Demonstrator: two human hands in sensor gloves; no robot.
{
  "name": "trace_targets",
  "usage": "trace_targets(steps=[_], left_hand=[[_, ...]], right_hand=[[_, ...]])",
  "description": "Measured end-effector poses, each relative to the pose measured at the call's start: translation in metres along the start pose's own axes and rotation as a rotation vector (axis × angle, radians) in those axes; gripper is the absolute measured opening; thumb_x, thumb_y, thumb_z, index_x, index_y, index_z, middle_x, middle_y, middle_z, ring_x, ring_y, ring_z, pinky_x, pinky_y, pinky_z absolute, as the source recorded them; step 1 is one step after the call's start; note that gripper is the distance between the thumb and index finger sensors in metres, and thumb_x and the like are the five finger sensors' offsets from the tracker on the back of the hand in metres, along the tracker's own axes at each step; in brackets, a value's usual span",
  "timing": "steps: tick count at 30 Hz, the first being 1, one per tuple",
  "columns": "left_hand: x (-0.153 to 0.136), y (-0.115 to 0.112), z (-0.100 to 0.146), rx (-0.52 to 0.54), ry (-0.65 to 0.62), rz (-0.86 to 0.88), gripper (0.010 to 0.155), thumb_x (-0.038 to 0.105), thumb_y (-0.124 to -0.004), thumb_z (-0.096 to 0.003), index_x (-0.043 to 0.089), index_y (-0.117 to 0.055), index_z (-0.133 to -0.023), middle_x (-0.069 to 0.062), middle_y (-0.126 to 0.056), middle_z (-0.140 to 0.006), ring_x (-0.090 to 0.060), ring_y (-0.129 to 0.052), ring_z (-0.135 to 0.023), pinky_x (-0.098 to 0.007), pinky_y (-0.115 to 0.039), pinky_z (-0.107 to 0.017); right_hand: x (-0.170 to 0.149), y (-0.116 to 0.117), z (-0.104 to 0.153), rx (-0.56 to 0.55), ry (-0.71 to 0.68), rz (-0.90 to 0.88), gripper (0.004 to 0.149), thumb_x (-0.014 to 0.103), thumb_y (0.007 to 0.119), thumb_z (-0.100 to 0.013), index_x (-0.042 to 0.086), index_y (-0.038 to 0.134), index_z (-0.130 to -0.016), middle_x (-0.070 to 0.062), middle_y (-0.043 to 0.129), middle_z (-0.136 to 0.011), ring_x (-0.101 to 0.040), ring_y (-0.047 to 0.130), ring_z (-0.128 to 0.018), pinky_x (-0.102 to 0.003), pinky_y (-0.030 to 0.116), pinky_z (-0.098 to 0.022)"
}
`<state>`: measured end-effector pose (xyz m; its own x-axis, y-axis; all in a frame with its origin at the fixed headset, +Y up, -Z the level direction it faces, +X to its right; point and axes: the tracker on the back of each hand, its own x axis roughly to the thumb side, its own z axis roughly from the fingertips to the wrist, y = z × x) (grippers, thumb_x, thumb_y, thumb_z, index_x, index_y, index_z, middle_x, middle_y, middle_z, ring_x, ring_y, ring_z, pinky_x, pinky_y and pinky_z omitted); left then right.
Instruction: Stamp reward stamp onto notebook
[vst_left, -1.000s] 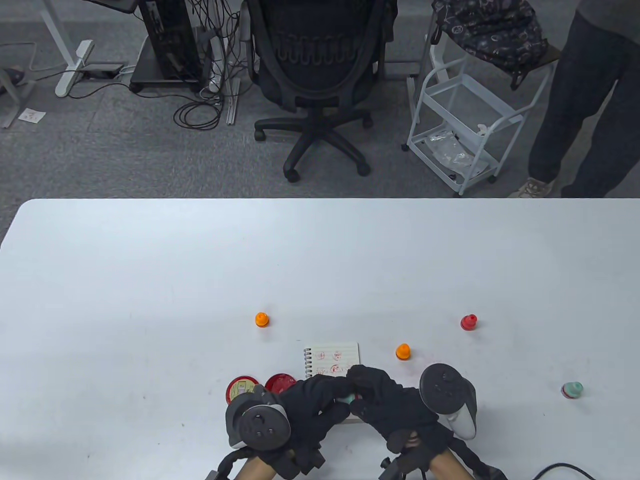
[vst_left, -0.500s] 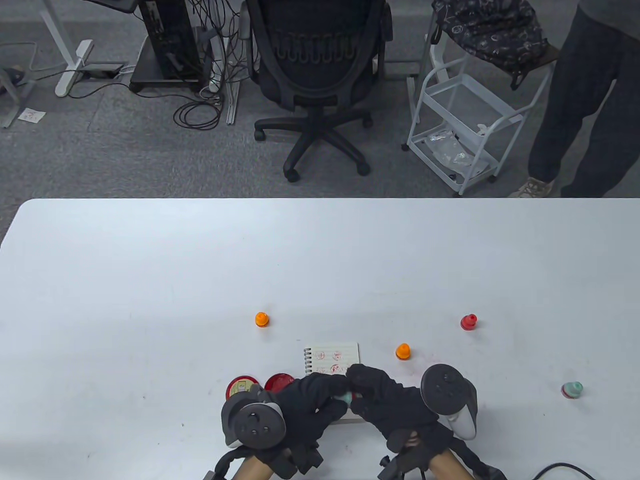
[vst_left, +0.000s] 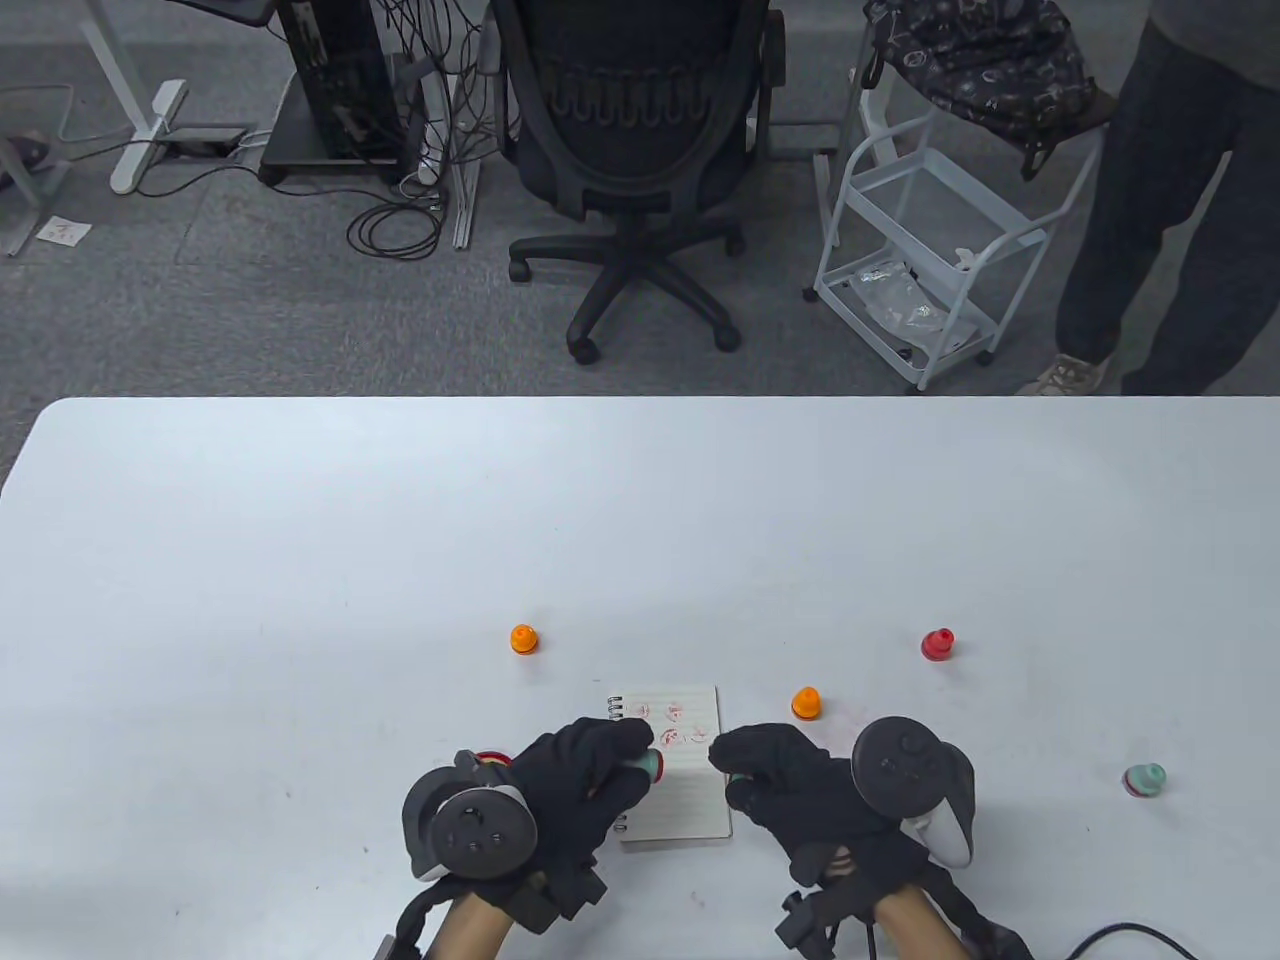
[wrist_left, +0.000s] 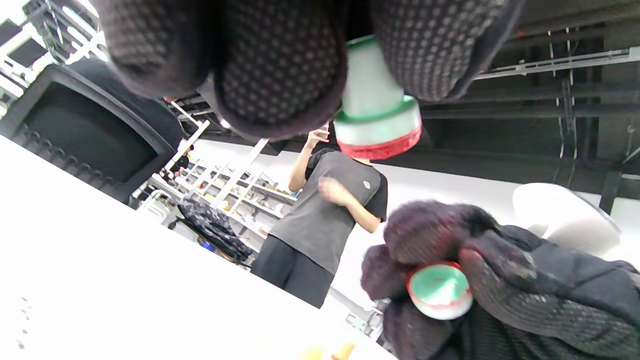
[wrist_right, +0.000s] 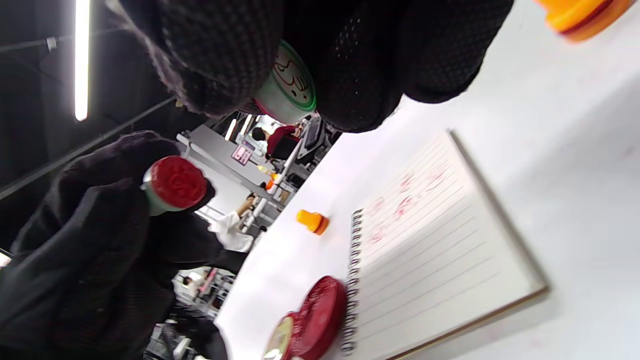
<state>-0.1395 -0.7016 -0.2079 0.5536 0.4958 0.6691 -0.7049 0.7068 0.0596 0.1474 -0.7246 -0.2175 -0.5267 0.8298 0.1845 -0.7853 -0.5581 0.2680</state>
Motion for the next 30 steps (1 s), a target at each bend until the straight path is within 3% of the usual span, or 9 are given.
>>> trace_targets(steps=[5, 10, 16, 19, 25, 30], left_hand=[[-0.004, 0.010, 0.003, 0.002, 0.008, -0.048, 0.048, 0.032, -0.084, -0.0488, 0.012, -0.077, -0.092, -0.009, -0.090, -0.083, -0.022, -0.097, -0.049, -0.044, -0.083, -0.043], [-0.003, 0.016, 0.004, -0.006, 0.002, -0.097, 0.049, 0.032, -0.084, -0.0487, 0.012, -0.077, -0.092, -0.009, -0.090, -0.083, -0.023, -0.097, -0.049, -0.045, -0.083, -0.043], [-0.003, 0.015, 0.003, -0.037, -0.001, -0.124, 0.048, 0.032, -0.084, -0.0488, 0.012, -0.077, -0.092, -0.010, -0.090, -0.083, -0.023, -0.097, -0.049, -0.045, -0.083, -0.043], [-0.003, 0.013, 0.002, -0.060, -0.005, -0.141, 0.048, 0.032, -0.084, -0.0488, 0.012, -0.077, -0.092, -0.010, -0.090, -0.083, -0.023, -0.097, -0.049, -0.045, -0.083, -0.044], [-0.002, 0.011, 0.002, -0.089, -0.015, -0.170, 0.048, 0.032, -0.084, -0.0487, 0.012, -0.077, -0.092, -0.009, -0.090, -0.083, -0.023, -0.097, -0.049, -0.045, -0.083, -0.044], [-0.001, 0.011, 0.001, -0.102, -0.014, -0.176, 0.048, 0.032, -0.083, -0.0488, 0.012, -0.077, -0.093, -0.010, -0.090, -0.083, -0.023, -0.097, -0.050, -0.045, -0.083, -0.044]], right_hand=[[-0.006, -0.004, -0.001, -0.044, 0.015, 0.230, 0.044, 0.029, 0.087, -0.037, 0.025, 0.080, -0.081, -0.005, 0.074, -0.093, -0.024, 0.093, -0.072, -0.042, 0.082, -0.057], [-0.016, 0.009, -0.007, 0.022, 0.046, 0.415, 0.046, 0.029, 0.087, -0.037, 0.025, 0.079, -0.082, -0.005, 0.075, -0.093, -0.023, 0.095, -0.072, -0.041, 0.085, -0.056], [-0.018, 0.023, -0.010, 0.057, 0.071, 0.620, 0.050, 0.033, 0.087, -0.037, 0.034, 0.076, -0.085, 0.006, 0.079, -0.094, -0.029, 0.081, -0.085, -0.054, 0.065, -0.066], [-0.022, 0.028, -0.013, 0.086, 0.092, 0.624, 0.052, 0.032, 0.087, -0.036, 0.036, 0.075, -0.087, 0.008, 0.082, -0.093, -0.029, 0.079, -0.088, -0.056, 0.062, -0.067], [-0.027, 0.028, -0.015, 0.096, 0.108, 0.621, 0.054, 0.031, 0.088, -0.036, 0.036, 0.073, -0.089, 0.009, 0.084, -0.092, -0.025, 0.082, -0.084, -0.046, 0.071, -0.062], [-0.028, 0.028, -0.014, 0.096, 0.106, 0.626, 0.055, 0.032, 0.087, -0.037, 0.036, 0.072, -0.089, 0.009, 0.081, -0.094, -0.024, 0.080, -0.086, -0.046, 0.070, -0.063]])
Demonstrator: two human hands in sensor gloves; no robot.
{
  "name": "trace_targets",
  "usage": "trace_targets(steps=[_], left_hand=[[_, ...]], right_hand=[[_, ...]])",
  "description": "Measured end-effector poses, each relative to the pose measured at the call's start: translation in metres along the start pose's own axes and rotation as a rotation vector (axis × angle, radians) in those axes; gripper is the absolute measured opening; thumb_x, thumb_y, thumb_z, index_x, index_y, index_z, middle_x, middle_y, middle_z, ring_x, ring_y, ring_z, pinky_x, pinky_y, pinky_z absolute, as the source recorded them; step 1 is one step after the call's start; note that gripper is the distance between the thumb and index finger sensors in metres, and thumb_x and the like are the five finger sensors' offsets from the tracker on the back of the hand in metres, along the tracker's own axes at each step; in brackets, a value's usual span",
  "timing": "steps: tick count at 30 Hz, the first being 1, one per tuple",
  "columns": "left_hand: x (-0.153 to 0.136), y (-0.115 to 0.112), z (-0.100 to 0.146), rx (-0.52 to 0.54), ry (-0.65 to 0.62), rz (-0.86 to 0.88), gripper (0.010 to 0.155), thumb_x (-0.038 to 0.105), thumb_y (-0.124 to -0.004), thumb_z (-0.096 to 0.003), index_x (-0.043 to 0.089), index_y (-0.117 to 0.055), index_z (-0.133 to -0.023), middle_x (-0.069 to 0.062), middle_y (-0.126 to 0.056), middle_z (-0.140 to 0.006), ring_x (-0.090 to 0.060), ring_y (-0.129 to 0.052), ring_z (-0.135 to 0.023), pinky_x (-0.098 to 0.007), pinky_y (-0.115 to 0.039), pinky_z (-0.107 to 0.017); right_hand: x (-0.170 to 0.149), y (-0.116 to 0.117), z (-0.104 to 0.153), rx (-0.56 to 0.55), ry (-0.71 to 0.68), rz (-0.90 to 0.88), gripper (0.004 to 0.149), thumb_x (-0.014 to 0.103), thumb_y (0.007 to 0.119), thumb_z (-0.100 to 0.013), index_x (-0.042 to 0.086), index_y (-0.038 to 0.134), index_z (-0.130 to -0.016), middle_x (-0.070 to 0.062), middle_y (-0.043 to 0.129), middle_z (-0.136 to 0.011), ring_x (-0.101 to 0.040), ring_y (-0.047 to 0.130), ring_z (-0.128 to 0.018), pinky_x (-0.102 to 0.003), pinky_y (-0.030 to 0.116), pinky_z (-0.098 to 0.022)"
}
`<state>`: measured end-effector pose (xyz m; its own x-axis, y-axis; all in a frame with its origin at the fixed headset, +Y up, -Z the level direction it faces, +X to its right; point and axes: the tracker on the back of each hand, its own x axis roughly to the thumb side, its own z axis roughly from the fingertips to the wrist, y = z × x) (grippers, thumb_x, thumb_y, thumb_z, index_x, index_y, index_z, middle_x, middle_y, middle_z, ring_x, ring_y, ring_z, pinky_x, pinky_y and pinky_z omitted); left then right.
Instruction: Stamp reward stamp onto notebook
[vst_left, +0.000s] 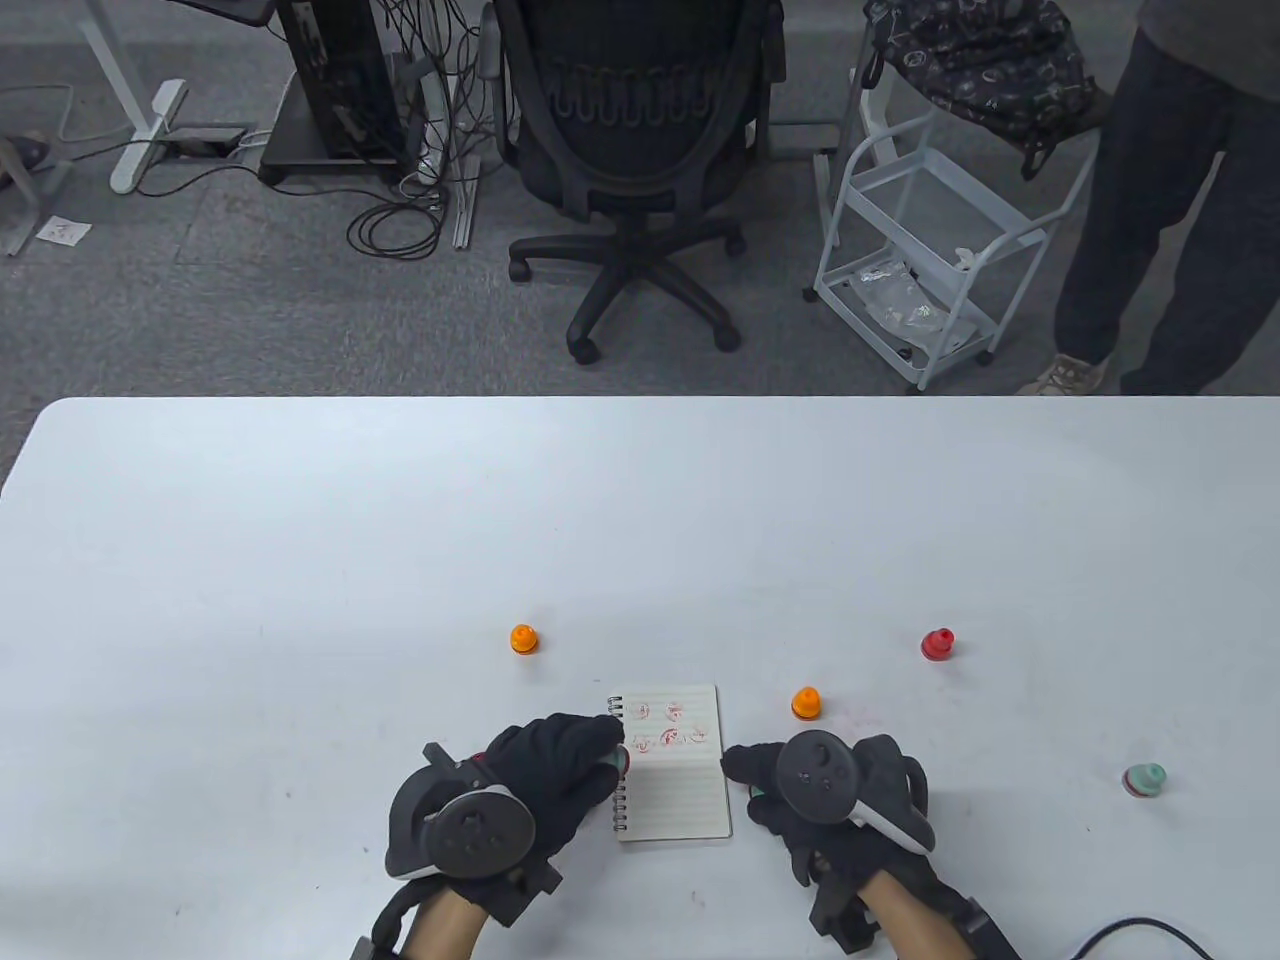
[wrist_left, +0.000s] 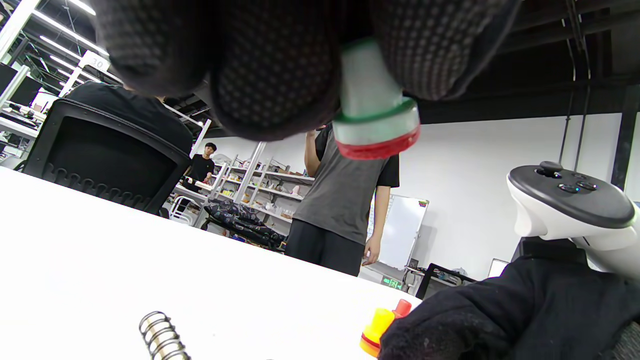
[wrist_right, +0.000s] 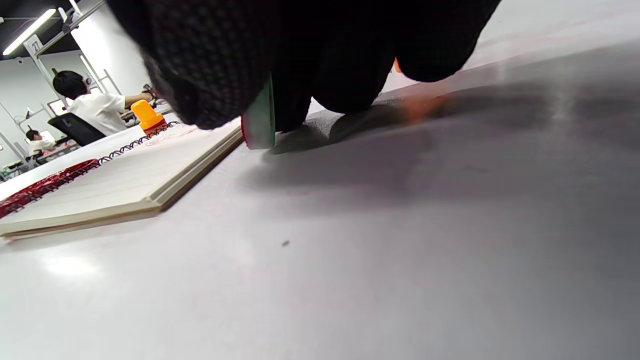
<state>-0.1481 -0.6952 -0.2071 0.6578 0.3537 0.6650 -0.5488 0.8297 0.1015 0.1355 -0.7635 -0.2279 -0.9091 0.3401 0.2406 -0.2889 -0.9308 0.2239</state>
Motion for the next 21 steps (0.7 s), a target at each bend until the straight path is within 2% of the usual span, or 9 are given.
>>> trace_targets(steps=[11, 16, 21], left_hand=[[0.000, 0.000, -0.001, -0.028, 0.006, -0.018, 0.048, 0.031, -0.083, -0.0489, 0.012, -0.077, -0.093, -0.010, -0.090, -0.083, -0.024, -0.097, -0.050, -0.046, -0.083, -0.044], [-0.001, 0.001, -0.001, -0.039, 0.009, -0.043, 0.049, 0.032, -0.083, -0.0489, 0.011, -0.078, -0.093, -0.010, -0.091, -0.082, -0.024, -0.098, -0.049, -0.045, -0.083, -0.044], [-0.001, 0.003, -0.002, -0.066, -0.001, -0.105, 0.049, 0.033, -0.083, -0.0484, 0.011, -0.079, -0.092, -0.010, -0.092, -0.080, -0.023, -0.098, -0.048, -0.045, -0.083, -0.043]], right_hand=[[0.000, -0.001, 0.001, -0.010, 0.015, 0.065, 0.059, 0.029, 0.086, -0.038, 0.032, 0.067, -0.094, 0.003, 0.074, -0.100, -0.029, 0.075, -0.089, -0.047, 0.069, -0.064], [0.002, -0.013, 0.006, -0.071, -0.003, 0.087, 0.060, 0.032, 0.086, -0.037, 0.032, 0.067, -0.095, 0.002, 0.072, -0.101, -0.030, 0.074, -0.090, -0.047, 0.068, -0.064], [0.010, -0.030, 0.017, -0.175, -0.042, 0.181, 0.063, 0.038, 0.083, -0.038, 0.032, 0.063, -0.097, 0.001, 0.067, -0.105, -0.032, 0.068, -0.094, -0.050, 0.064, -0.067]])
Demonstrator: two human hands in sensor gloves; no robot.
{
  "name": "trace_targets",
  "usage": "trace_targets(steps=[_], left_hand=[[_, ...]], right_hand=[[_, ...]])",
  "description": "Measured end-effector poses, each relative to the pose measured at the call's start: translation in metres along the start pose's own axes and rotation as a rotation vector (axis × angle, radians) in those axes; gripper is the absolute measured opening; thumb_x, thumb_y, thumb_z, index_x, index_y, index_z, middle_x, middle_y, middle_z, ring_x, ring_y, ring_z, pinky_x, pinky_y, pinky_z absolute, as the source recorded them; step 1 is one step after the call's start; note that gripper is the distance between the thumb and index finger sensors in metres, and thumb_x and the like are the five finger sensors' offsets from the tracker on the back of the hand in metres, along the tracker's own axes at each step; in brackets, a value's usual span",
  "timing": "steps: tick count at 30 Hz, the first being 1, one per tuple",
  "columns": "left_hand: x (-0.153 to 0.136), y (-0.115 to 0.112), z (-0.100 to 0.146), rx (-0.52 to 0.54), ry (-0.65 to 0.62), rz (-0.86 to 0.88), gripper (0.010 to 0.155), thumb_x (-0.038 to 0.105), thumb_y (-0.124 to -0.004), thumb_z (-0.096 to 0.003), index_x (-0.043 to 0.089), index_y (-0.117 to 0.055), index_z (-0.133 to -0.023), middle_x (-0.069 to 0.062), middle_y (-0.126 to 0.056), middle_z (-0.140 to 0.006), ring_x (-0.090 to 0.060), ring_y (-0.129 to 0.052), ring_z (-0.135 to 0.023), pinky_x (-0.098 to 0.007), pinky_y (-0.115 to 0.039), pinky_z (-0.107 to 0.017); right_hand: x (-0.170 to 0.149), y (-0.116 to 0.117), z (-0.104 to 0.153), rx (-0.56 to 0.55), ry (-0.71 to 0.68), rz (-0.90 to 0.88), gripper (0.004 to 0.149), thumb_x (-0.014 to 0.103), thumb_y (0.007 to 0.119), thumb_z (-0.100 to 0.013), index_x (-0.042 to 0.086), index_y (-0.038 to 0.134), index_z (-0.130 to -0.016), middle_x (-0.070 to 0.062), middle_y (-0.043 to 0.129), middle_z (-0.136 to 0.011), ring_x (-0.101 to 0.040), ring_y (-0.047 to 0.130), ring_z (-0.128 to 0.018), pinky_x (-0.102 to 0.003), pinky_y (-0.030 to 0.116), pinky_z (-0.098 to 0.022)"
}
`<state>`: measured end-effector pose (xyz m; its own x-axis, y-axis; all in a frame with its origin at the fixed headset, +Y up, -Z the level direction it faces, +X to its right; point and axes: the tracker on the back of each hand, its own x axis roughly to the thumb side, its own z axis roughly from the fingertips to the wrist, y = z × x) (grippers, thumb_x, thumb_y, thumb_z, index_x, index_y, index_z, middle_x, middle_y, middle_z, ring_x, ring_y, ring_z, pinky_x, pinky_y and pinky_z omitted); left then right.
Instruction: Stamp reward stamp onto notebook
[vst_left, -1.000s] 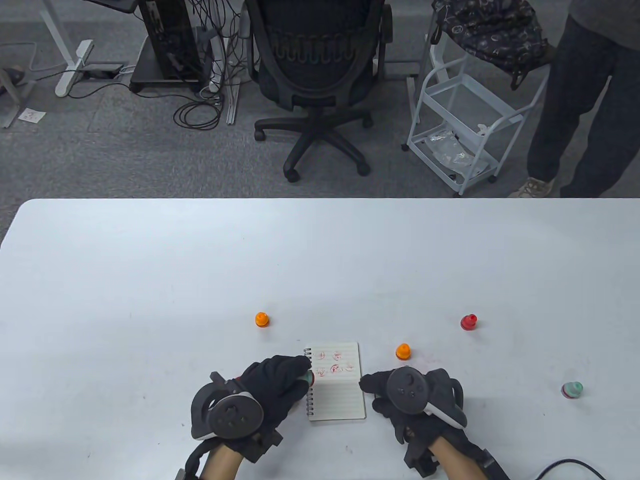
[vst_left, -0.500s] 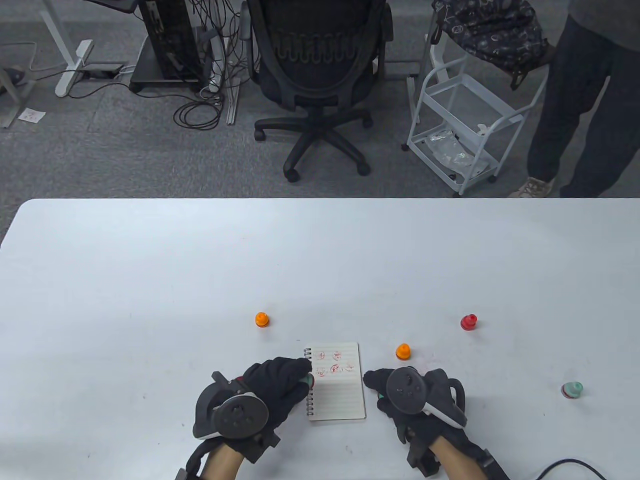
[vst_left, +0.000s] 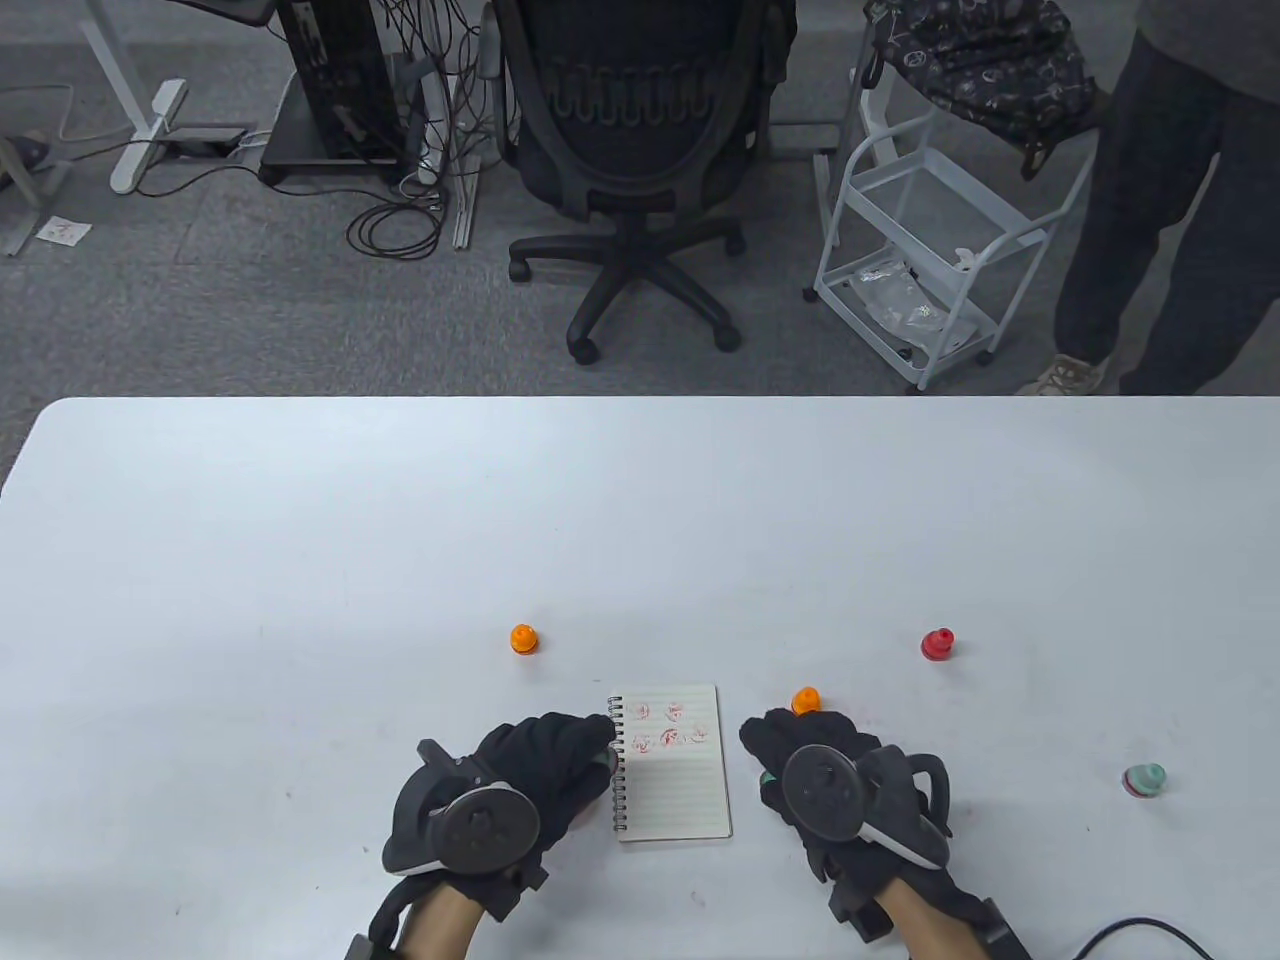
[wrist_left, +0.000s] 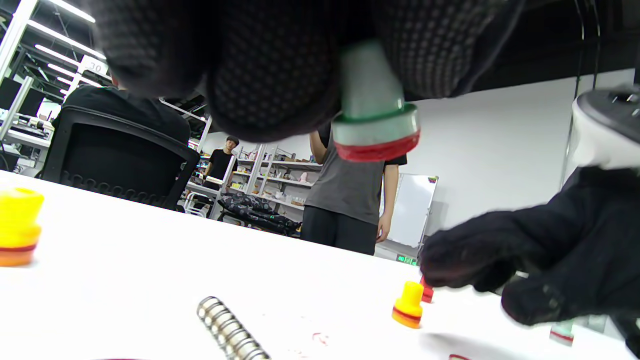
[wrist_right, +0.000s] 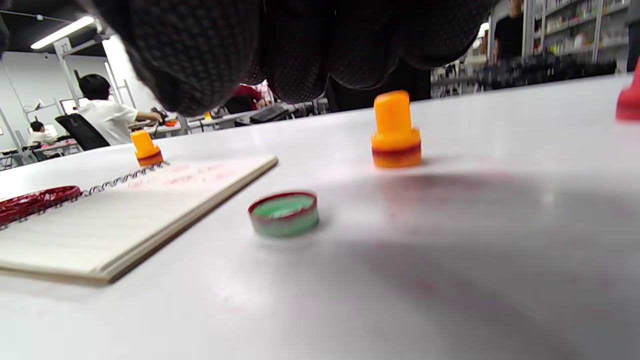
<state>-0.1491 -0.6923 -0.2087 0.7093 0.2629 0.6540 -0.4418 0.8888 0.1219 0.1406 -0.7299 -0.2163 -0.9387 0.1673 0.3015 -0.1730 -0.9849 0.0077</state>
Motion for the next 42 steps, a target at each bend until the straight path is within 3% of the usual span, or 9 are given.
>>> trace_targets(steps=[6, 16, 24, 37, 42], left_hand=[[-0.002, 0.000, 0.001, -0.037, -0.013, -0.075, 0.048, 0.037, -0.085, -0.0470, 0.013, -0.085, -0.089, -0.007, -0.096, -0.074, -0.021, -0.099, -0.043, -0.045, -0.084, -0.041], [-0.010, -0.016, -0.003, -0.152, 0.010, -0.164, 0.045, 0.037, -0.087, -0.0451, 0.016, -0.094, -0.084, -0.006, -0.101, -0.069, -0.020, -0.100, -0.037, -0.043, -0.086, -0.039], [-0.019, -0.032, -0.003, -0.299, 0.052, -0.194, 0.046, 0.035, -0.087, -0.0451, 0.014, -0.092, -0.086, -0.007, -0.099, -0.073, -0.021, -0.100, -0.040, -0.044, -0.085, -0.040], [-0.023, -0.049, -0.003, -0.439, 0.072, -0.176, 0.045, 0.033, -0.087, -0.0455, 0.011, -0.092, -0.084, -0.007, -0.103, -0.073, -0.024, -0.098, -0.044, -0.045, -0.084, -0.042], [-0.020, -0.052, -0.004, -0.438, 0.058, -0.205, 0.045, 0.032, -0.086, -0.0457, 0.010, -0.092, -0.084, -0.006, -0.103, -0.073, -0.025, -0.098, -0.046, -0.045, -0.084, -0.042]], right_hand=[[0.000, -0.015, 0.007, -0.074, -0.007, 0.035, 0.062, 0.039, 0.081, -0.039, 0.033, 0.062, -0.098, 0.000, 0.063, -0.107, -0.033, 0.065, -0.096, -0.052, 0.060, -0.069], [0.008, -0.019, 0.009, -0.088, -0.059, 0.087, 0.061, 0.042, 0.080, -0.040, 0.032, 0.064, -0.097, 0.000, 0.064, -0.107, -0.034, 0.064, -0.096, -0.053, 0.060, -0.069], [0.013, -0.021, 0.011, -0.100, -0.080, 0.111, 0.060, 0.043, 0.078, -0.040, 0.032, 0.063, -0.097, -0.001, 0.064, -0.107, -0.034, 0.064, -0.096, -0.053, 0.060, -0.069], [0.013, -0.021, 0.011, -0.091, -0.081, 0.111, 0.059, 0.043, 0.077, -0.040, 0.032, 0.064, -0.097, -0.001, 0.064, -0.107, -0.034, 0.064, -0.096, -0.053, 0.060, -0.069], [0.013, -0.022, 0.011, -0.086, -0.081, 0.113, 0.059, 0.044, 0.077, -0.041, 0.032, 0.065, -0.097, -0.001, 0.064, -0.107, -0.034, 0.063, -0.097, -0.053, 0.060, -0.070]])
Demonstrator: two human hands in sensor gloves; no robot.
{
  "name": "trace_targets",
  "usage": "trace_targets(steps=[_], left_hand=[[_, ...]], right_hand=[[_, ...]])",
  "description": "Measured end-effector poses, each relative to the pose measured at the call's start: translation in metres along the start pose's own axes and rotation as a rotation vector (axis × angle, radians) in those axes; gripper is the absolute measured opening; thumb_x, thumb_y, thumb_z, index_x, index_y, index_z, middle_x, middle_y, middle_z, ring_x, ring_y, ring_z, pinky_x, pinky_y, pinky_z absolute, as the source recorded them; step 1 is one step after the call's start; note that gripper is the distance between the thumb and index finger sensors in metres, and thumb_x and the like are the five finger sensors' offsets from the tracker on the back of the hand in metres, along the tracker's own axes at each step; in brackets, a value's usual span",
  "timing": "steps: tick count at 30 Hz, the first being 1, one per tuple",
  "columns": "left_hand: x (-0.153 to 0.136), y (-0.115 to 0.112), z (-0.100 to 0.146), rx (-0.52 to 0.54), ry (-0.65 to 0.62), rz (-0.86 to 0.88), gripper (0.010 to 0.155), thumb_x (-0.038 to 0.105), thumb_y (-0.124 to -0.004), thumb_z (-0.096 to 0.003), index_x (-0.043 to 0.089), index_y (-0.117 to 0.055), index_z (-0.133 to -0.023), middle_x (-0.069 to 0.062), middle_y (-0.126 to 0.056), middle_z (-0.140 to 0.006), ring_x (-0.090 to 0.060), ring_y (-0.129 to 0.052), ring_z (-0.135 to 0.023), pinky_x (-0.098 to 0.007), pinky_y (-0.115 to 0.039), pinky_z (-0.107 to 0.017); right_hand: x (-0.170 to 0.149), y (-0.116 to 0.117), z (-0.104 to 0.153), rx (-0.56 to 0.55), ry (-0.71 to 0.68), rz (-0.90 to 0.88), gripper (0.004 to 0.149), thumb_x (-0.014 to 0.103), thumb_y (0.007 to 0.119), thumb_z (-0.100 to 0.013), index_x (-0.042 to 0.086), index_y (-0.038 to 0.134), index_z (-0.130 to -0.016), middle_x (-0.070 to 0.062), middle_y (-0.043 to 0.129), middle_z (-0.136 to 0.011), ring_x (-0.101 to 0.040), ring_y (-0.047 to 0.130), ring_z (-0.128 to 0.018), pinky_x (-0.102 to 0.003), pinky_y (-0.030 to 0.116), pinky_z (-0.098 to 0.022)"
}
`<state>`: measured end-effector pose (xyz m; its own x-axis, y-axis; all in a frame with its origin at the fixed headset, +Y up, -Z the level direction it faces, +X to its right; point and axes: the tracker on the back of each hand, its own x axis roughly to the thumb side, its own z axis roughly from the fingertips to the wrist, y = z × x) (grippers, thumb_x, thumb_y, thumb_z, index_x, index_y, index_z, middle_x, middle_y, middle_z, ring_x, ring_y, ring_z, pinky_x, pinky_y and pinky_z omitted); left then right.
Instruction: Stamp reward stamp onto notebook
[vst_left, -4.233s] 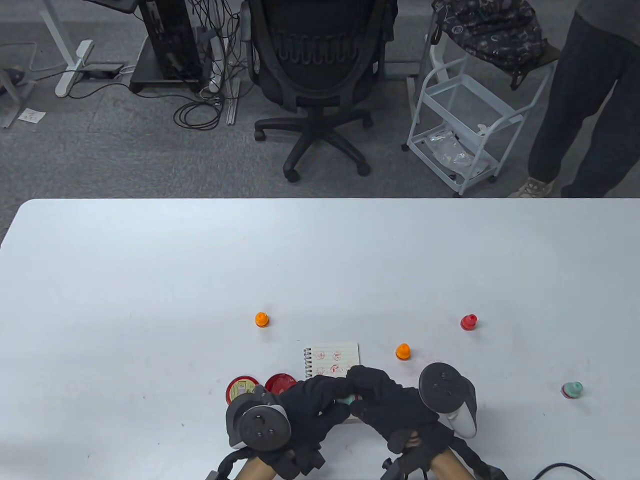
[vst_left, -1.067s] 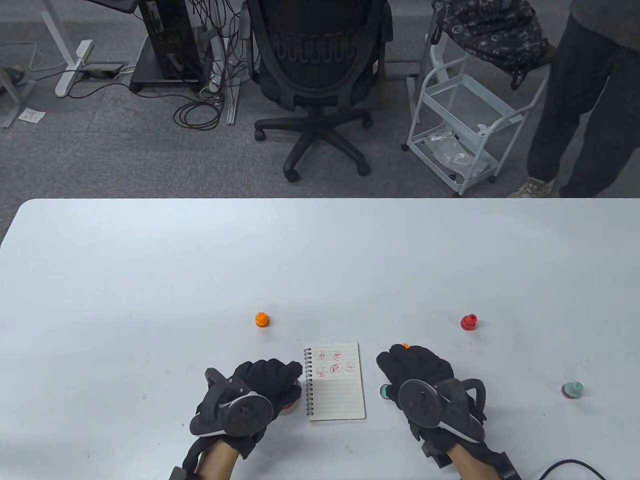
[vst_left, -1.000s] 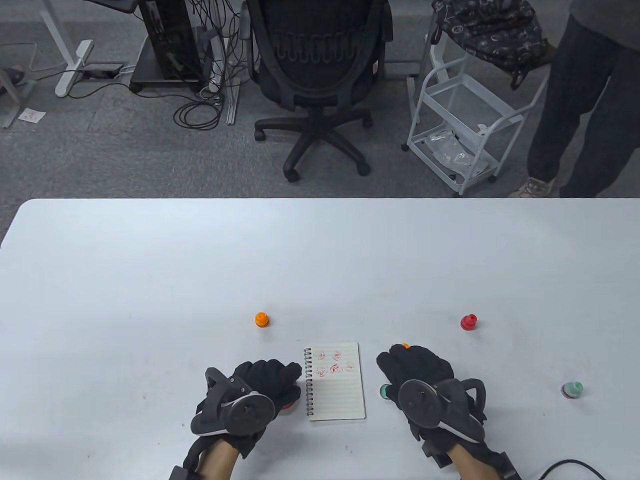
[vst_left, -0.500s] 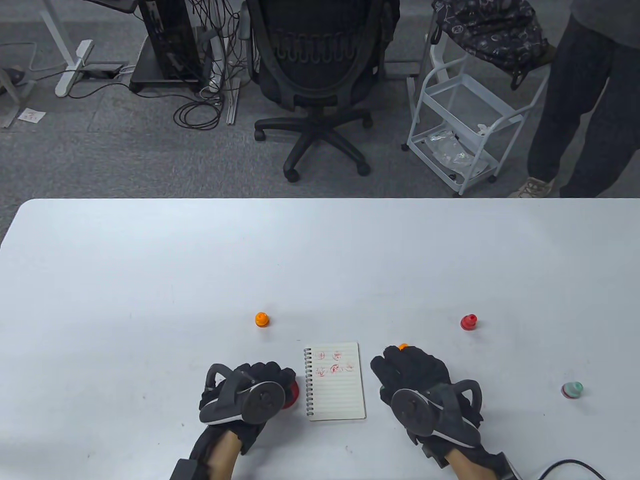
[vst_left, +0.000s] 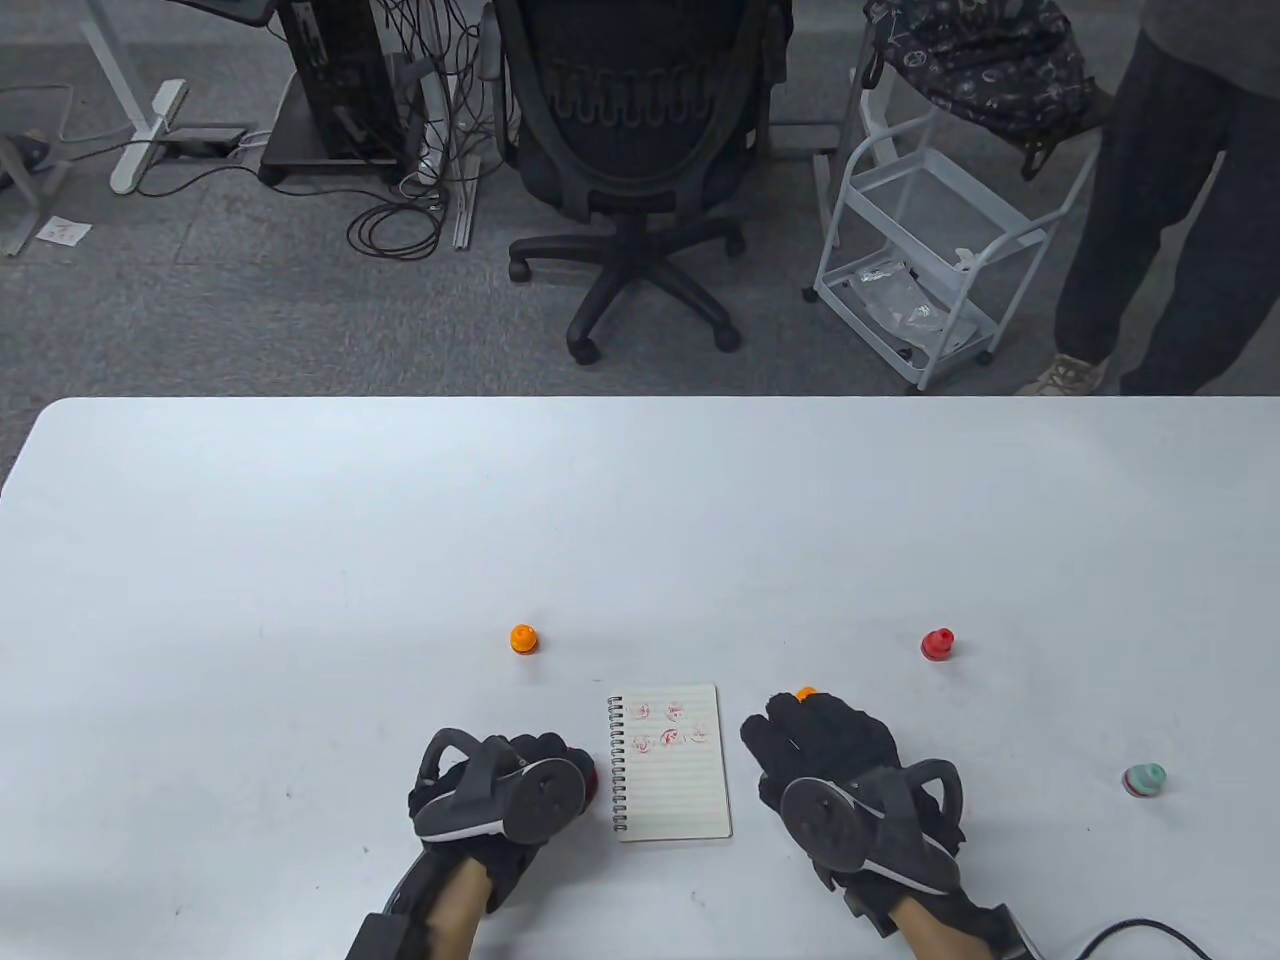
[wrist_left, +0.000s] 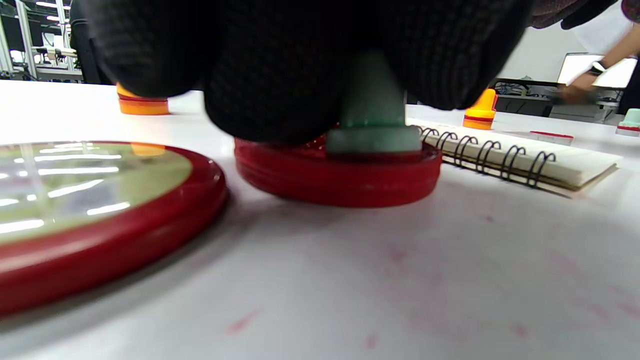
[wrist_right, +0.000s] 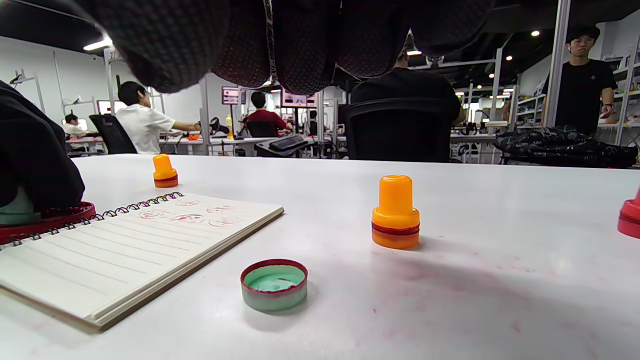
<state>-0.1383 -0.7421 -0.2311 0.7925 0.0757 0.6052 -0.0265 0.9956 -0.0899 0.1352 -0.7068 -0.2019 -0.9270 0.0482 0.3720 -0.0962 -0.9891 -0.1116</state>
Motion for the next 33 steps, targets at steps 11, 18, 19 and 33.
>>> trace_targets(steps=[11, 18, 19, 33], left_hand=[[0.000, -0.001, 0.000, -0.006, 0.001, 0.009, 0.044, 0.032, -0.086, -0.0460, 0.009, -0.092, -0.083, -0.006, -0.107, -0.067, -0.025, -0.098, -0.047, -0.045, -0.083, -0.043], [0.000, -0.002, 0.000, -0.011, 0.005, 0.005, 0.045, 0.032, -0.085, -0.0464, 0.009, -0.092, -0.084, -0.005, -0.108, -0.067, -0.025, -0.098, -0.047, -0.045, -0.084, -0.042], [0.000, -0.002, 0.000, -0.014, 0.007, 0.002, 0.045, 0.033, -0.084, -0.0468, 0.009, -0.092, -0.084, -0.006, -0.108, -0.067, -0.025, -0.098, -0.047, -0.045, -0.084, -0.042], [0.010, 0.015, 0.003, 0.065, -0.012, -0.103, 0.048, 0.033, -0.083, -0.0472, 0.012, -0.087, -0.090, -0.009, -0.097, -0.078, -0.025, -0.100, -0.048, -0.046, -0.084, -0.043]], right_hand=[[0.001, 0.000, 0.000, 0.009, -0.004, 0.001, 0.057, 0.044, 0.076, -0.041, 0.032, 0.066, -0.096, -0.001, 0.064, -0.107, -0.035, 0.063, -0.096, -0.053, 0.059, -0.070], [0.001, 0.001, 0.000, 0.011, -0.002, -0.007, 0.057, 0.045, 0.075, -0.041, 0.031, 0.066, -0.096, -0.001, 0.064, -0.107, -0.035, 0.063, -0.097, -0.054, 0.059, -0.070], [0.001, 0.001, 0.000, 0.011, -0.002, -0.008, 0.057, 0.045, 0.075, -0.041, 0.032, 0.066, -0.096, -0.001, 0.064, -0.107, -0.035, 0.063, -0.096, -0.054, 0.059, -0.069], [-0.002, -0.002, -0.001, 0.012, 0.009, -0.030, 0.057, 0.045, 0.074, -0.042, 0.032, 0.065, -0.097, -0.002, 0.064, -0.107, -0.035, 0.062, -0.097, -0.054, 0.059, -0.070]])
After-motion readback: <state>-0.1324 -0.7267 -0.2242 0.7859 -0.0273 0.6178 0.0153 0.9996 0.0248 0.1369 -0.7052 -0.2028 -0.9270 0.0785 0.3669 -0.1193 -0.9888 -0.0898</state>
